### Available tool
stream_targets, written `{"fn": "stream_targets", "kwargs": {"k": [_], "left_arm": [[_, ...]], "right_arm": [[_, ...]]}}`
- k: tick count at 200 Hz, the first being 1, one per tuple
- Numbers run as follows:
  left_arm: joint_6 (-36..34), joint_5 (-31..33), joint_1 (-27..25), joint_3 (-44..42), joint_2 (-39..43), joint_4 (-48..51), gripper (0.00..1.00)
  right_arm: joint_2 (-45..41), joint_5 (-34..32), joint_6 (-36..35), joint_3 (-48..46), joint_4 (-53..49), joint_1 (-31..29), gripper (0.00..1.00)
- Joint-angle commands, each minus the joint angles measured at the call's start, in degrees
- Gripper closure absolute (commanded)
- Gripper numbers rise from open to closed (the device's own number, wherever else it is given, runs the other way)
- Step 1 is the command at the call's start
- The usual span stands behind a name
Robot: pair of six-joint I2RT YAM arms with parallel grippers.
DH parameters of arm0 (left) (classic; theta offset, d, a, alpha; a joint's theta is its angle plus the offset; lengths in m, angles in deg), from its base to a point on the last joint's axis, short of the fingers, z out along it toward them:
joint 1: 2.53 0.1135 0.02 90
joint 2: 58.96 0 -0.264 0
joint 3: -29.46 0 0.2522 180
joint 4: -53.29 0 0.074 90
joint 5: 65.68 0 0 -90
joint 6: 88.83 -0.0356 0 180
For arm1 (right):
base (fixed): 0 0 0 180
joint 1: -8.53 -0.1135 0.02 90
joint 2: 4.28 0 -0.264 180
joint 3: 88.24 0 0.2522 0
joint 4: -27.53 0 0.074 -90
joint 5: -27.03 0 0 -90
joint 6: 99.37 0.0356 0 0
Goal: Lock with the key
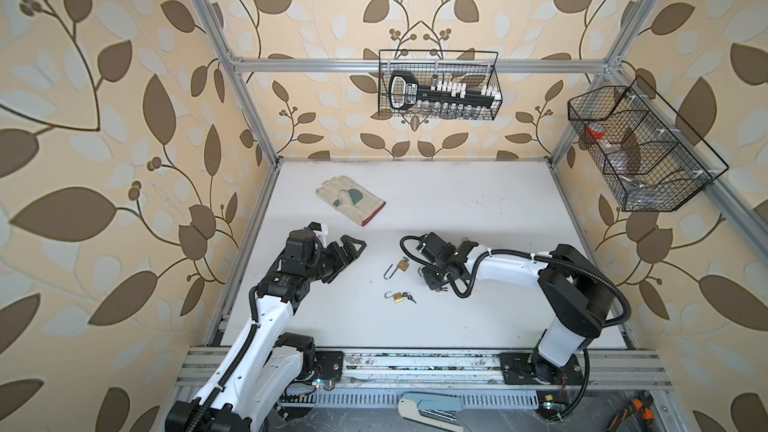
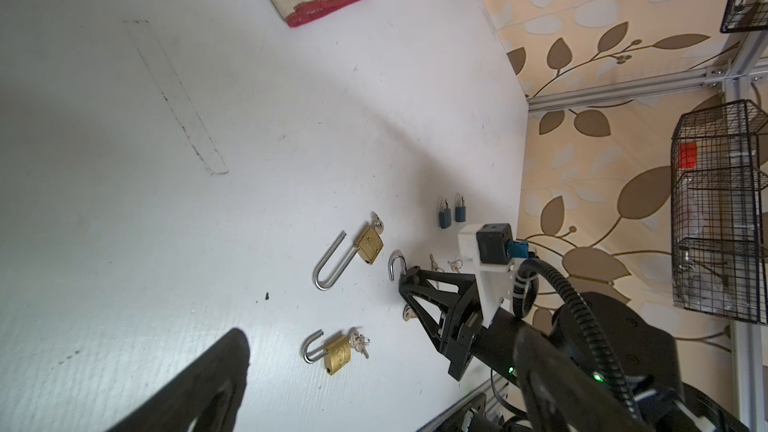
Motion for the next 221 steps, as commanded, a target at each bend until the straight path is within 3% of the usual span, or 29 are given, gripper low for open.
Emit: {"fn": "stream_targets", "kwargs": {"k": [1,30,57,86,116,151,221], "left_arm": [[-2.7,-3.0,0.6,4.4,-1.3,-0.9,0.01],[-2.8,-4.4,0.1,6.6,-1.8,-2.6,0.01],[-3.5,-5.3,-3.3,8.8,-2.3,-4.9,0.01],[-6.3,-5.4,-10.6,11.6,-3.5,-8.0,0.01],[-7.6,-10.5,-15.6,13.3,-5.2,-14.7,0.16],[-10.9,-13.7,-20.1,16.0,-6.8,-16.0,0.31],[-14.2,-14.4,-24.8,17.9,-8.8,-14.6,0.49]], "right_arm": [[-5.1,-2.0,0.1,-1.6,-0.6,-0.3,0.87],[-13.2,-1.2,-2.3,-3.5,1.9,-0.3,1.00],[-21.5,1.8,-7.7,-5.1,5.8,-0.4,1.00],[-30.9,6.5,-14.7,-7.8,10.3,-0.3,1.00],[-37.4,9.6,-21.1,-7.9,11.9,-0.3,1.00],[-38.5,13.0,-26.9,-4.9,9.0,-0.4,1.00],[-38.8,18.2,-26.4,-2.1,8.8,-0.4,1.00]]}}
